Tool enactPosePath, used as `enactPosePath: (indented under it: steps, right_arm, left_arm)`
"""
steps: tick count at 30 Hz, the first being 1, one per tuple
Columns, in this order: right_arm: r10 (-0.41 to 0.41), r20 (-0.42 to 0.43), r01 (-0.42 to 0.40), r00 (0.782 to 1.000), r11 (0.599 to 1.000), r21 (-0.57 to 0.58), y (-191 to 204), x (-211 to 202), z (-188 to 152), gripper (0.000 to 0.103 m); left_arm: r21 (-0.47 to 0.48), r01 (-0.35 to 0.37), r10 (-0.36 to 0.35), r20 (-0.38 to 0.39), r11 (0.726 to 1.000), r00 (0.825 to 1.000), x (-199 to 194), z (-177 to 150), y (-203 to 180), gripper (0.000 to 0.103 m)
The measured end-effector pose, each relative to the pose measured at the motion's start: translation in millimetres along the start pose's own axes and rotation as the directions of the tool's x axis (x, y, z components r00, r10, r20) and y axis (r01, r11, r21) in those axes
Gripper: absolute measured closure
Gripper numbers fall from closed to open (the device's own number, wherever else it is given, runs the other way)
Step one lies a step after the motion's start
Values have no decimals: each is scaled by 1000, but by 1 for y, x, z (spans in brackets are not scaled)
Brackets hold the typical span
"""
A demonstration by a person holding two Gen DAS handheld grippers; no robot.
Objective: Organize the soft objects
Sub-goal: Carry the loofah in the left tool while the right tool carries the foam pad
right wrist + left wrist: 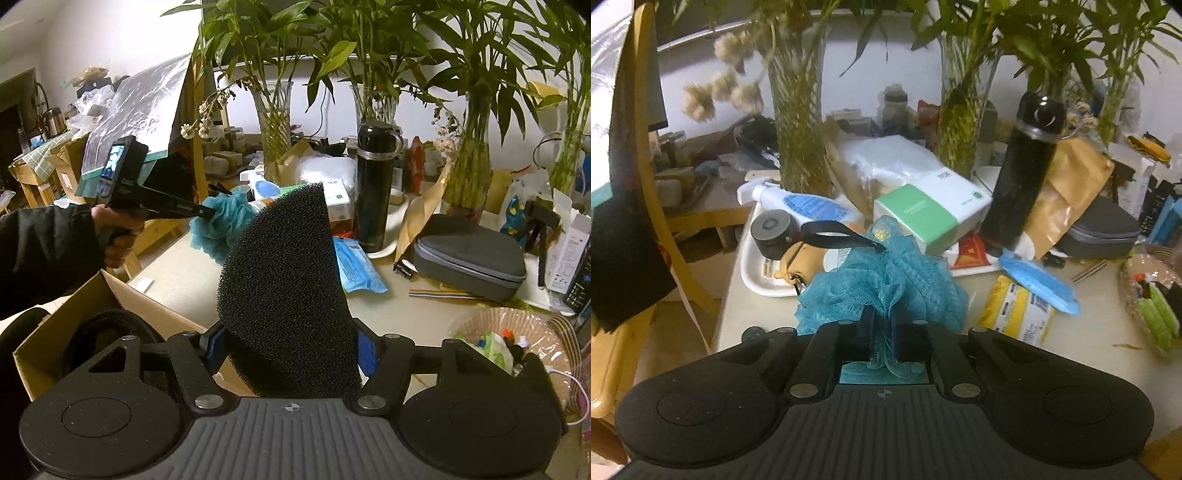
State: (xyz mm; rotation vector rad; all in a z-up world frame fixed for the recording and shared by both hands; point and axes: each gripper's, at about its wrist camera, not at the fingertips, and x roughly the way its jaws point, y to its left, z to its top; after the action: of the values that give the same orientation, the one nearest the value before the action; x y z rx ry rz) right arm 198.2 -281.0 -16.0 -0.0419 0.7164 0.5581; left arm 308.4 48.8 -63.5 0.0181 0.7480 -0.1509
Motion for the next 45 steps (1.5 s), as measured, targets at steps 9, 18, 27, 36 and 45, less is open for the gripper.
enactPosePath:
  steps: [9, 18, 27, 36, 45]
  right_arm:
    - [-2, -31, 3, 1000, 1000, 28, 10, -5, 6, 34]
    - [19, -83, -12, 996, 997, 80, 16, -13, 17, 34]
    - [30, -116, -22, 993, 998, 66, 31, -20, 17, 34]
    - [35, -158, -25, 987, 998, 63, 44, -27, 17, 34]
    - [36, -165, -27, 986, 998, 61, 54, -41, 17, 34]
  left_arm:
    - [5, -20, 20, 16, 1000, 1000, -47, 3, -2, 95]
    - [-5, -39, 39, 36, 999, 999, -88, 4, -5, 95]
    - [7, -49, 49, 47, 999, 998, -134, 6, -13, 95]
    - [28, 2, -3, 42, 1000, 999, -183, 12, -29, 95]
    - [87, 111, -113, 19, 990, 993, -227, 3, -52, 95]
